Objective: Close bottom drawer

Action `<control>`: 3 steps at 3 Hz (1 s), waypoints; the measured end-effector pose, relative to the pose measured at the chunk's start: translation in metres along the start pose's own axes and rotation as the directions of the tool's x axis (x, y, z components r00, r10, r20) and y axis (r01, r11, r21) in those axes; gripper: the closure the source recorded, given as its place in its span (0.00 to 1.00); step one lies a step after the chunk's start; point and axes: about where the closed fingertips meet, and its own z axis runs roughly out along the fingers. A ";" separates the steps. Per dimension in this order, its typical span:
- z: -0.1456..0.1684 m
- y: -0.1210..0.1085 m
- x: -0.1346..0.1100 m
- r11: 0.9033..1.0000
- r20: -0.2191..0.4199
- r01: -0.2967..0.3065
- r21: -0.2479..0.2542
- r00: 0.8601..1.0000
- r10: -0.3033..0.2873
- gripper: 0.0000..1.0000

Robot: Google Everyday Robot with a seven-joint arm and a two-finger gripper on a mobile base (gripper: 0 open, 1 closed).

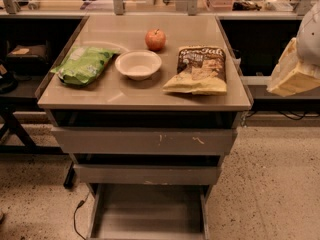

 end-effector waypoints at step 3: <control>0.112 0.121 0.036 0.974 -0.065 -0.107 -0.199 0.993 0.096 1.00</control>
Offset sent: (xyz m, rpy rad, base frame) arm -0.1378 -0.0017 -0.2423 -0.0405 0.4257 -0.1075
